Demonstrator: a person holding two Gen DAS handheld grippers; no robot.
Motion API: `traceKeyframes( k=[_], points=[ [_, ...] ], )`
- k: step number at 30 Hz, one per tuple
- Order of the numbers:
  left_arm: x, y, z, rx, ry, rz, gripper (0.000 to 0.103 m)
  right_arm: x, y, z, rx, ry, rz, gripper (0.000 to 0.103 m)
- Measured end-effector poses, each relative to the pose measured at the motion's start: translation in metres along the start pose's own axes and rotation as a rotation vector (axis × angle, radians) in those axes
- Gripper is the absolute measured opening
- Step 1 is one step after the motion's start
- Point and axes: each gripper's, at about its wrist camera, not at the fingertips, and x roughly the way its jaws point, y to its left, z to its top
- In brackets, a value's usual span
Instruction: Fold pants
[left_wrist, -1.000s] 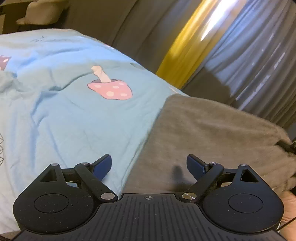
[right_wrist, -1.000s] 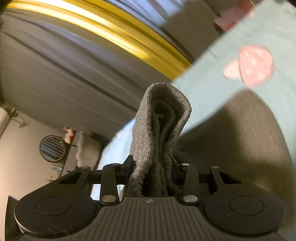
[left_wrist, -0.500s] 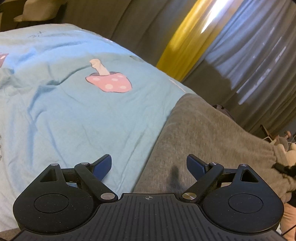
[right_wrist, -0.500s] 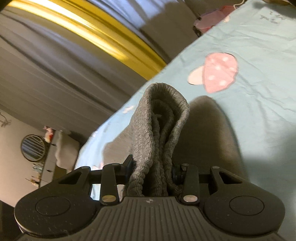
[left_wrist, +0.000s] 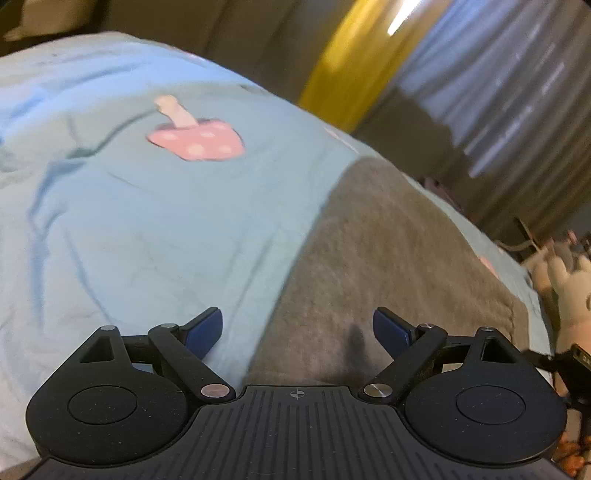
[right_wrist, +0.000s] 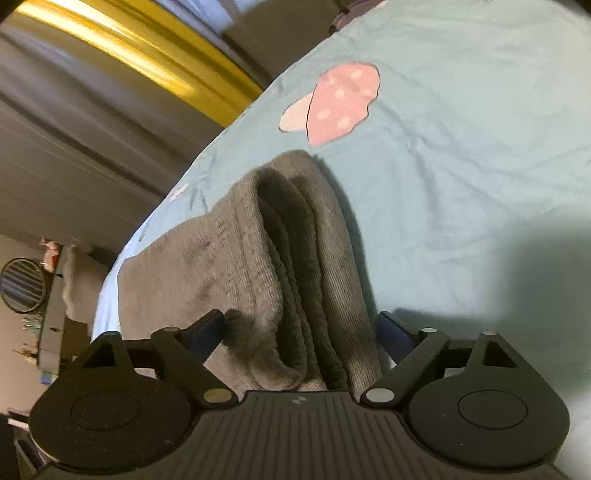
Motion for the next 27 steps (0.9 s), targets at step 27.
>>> traceKeyframes(
  k=[27],
  points=[
    [0.119,-0.051,0.049,0.286,0.192,-0.161,0.085,0.068,0.029,0.021,-0.127,0.132,0.103,0.099]
  ],
)
